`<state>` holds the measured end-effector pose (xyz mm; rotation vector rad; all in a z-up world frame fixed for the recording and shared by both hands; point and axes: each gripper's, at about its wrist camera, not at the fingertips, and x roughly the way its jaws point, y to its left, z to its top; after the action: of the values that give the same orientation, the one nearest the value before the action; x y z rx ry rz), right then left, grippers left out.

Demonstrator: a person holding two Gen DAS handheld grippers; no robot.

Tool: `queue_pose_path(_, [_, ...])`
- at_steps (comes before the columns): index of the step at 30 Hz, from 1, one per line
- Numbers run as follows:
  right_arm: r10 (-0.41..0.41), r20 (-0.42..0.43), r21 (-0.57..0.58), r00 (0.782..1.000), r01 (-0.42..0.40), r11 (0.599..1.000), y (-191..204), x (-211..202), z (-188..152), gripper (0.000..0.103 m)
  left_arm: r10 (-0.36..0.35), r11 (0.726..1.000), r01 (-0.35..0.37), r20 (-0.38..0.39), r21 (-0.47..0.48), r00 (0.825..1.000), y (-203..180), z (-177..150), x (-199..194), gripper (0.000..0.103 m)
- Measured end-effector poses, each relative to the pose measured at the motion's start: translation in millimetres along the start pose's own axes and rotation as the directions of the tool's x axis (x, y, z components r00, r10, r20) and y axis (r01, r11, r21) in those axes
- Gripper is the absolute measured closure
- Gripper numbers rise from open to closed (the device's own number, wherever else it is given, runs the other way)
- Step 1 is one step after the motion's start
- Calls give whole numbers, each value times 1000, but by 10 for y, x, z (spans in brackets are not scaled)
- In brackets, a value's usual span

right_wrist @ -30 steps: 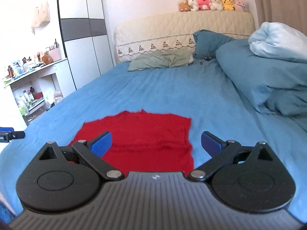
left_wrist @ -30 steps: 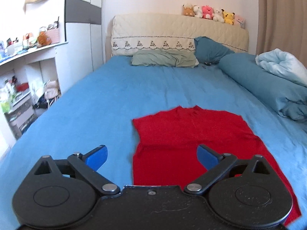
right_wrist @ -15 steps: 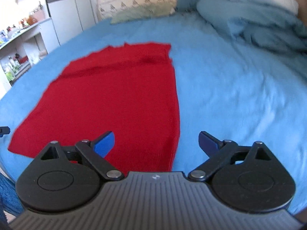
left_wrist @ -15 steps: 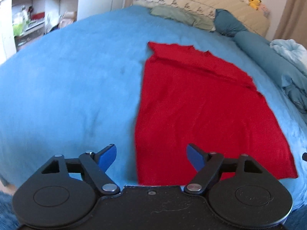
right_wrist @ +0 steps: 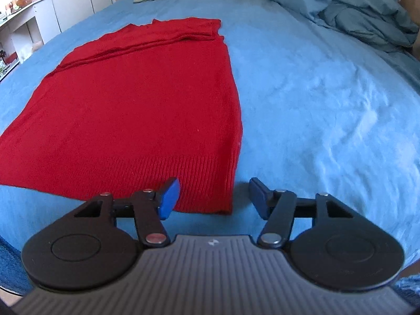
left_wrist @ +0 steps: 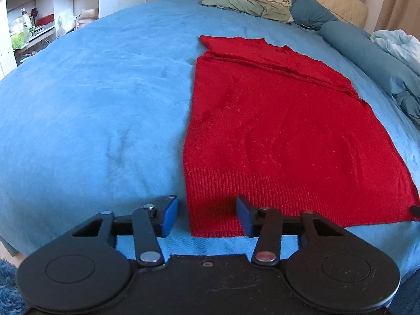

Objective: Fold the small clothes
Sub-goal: 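Move both tools to the sweater hem and close on it, then lift the hem with both tools and fold it toward the collar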

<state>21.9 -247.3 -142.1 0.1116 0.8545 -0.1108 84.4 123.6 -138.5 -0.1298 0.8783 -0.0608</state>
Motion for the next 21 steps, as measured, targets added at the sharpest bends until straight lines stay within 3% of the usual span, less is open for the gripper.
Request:
queue_pose_path(10, [32, -5, 54, 999, -32, 998, -70, 4, -10, 47, -17, 1000, 17, -12, 8, 1000, -33, -7, 17, 64])
queue_pose_path(15, [46, -4, 72, 999, -46, 996, -103, 14, -17, 52, -26, 1000, 26, -19, 8, 999, -57, -12, 19, 77])
queue_pose_path(17, [52, -1, 58, 999, -52, 997, -99, 14, -24, 62, -29, 999, 30, -20, 20, 999, -80, -22, 19, 93])
queue_pose_path(21, [69, 6, 42, 998, -69, 997, -82, 5, -31, 78, -39, 999, 39, -10, 31, 999, -103, -33, -25, 97])
